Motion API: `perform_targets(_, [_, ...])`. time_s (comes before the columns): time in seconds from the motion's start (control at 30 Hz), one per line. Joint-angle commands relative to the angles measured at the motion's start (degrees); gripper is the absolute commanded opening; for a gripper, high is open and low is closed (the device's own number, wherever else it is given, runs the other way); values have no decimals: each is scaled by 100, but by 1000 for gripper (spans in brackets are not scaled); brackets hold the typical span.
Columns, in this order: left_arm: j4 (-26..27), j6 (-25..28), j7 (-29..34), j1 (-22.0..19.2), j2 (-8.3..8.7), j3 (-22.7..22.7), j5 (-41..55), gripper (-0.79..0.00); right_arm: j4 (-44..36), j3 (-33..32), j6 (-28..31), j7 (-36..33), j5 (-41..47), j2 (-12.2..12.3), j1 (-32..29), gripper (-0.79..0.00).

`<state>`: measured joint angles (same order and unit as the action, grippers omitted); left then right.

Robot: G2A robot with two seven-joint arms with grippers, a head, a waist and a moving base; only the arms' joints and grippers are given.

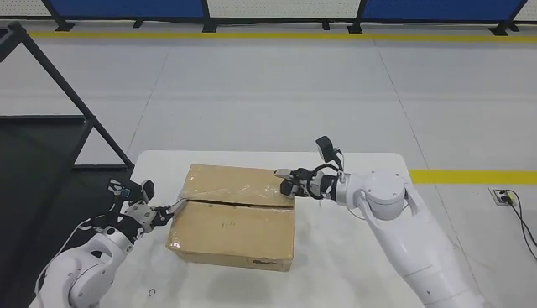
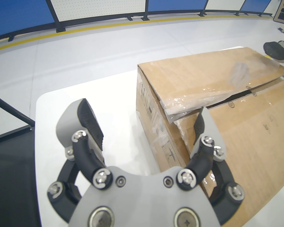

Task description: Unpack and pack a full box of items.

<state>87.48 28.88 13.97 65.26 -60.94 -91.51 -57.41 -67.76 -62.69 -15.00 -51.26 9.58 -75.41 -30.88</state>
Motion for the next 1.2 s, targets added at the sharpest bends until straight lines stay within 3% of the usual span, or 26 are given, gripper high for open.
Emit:
perform_targets(0.0, [-7, 0, 12, -13, 3, 16, 14, 0, -148, -51, -99, -37, -73, 33, -58, -363])
perform_targets(0.07, [-12, -10, 14, -23, 5, 32, 17, 0, -295, -77, -262, -98, -197, 67, -88, -323])
perform_targets(0.23, [-24, -5, 4, -38, 13, 58, 29, 0, -750, -63, -740, -280, -587, 144, -127, -425])
perform_targets(0.53, [-46, 6, -23, -38, 26, 94, 56, 0, -1065, 158, -1534, -806, -1394, 256, 43, -437])
perform_targets(1.17, [-65, -6, -35, -54, 55, 146, 92, 0, -96, 724, -1103, -914, -1259, 131, 590, -468])
